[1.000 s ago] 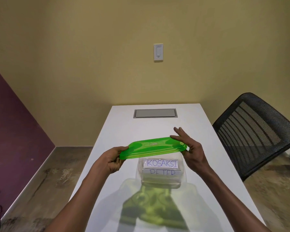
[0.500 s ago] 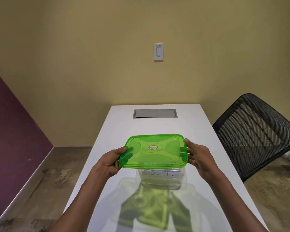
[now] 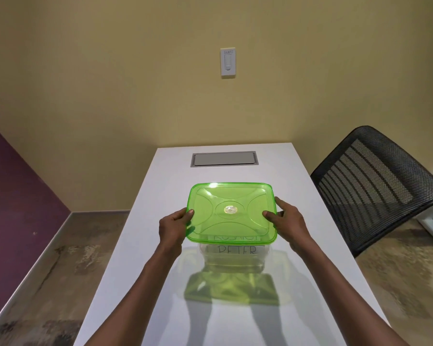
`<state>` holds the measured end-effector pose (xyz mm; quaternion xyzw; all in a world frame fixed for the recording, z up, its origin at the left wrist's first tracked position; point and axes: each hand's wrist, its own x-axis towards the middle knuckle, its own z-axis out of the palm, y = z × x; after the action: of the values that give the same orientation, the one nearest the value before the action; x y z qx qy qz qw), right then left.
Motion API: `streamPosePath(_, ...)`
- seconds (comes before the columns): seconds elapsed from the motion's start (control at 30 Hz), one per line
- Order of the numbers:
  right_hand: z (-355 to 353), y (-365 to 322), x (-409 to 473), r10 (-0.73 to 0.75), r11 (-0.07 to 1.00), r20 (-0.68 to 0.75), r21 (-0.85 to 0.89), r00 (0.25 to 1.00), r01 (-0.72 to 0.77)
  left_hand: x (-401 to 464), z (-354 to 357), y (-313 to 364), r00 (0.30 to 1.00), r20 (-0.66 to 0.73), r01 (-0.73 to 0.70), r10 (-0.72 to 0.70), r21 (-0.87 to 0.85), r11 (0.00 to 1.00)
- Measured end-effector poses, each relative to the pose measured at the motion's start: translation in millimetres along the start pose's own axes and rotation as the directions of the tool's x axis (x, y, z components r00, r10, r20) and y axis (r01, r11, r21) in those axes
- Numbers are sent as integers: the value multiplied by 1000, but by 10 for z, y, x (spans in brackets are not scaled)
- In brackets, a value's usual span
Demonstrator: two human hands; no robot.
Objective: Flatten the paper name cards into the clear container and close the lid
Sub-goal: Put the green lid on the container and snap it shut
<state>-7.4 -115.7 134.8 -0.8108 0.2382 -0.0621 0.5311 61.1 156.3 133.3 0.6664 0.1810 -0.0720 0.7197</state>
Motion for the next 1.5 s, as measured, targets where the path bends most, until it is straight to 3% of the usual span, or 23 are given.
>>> streamPosePath(0.2, 76, 129, 99, 44, 982, 10, -182, 999, -42, 89, 178, -200, 980, -111, -127, 164, 283, 951)
streamPosePath(0.43, 186, 361, 229, 66, 947, -34, -312, 997, -73, 166, 274, -462, 980, 19, -179, 197, 504, 845)
streamPosePath(0.9, 427, 777, 415, 95, 904, 82, -424, 992, -52, 422, 268, -867, 979, 58, -185, 198, 667, 722)
streamPosePath(1.5, 573, 1047, 572, 127, 890, 118, -452, 985, -61, 590, 287, -1016, 986, 56, -150, 158, 713, 685)
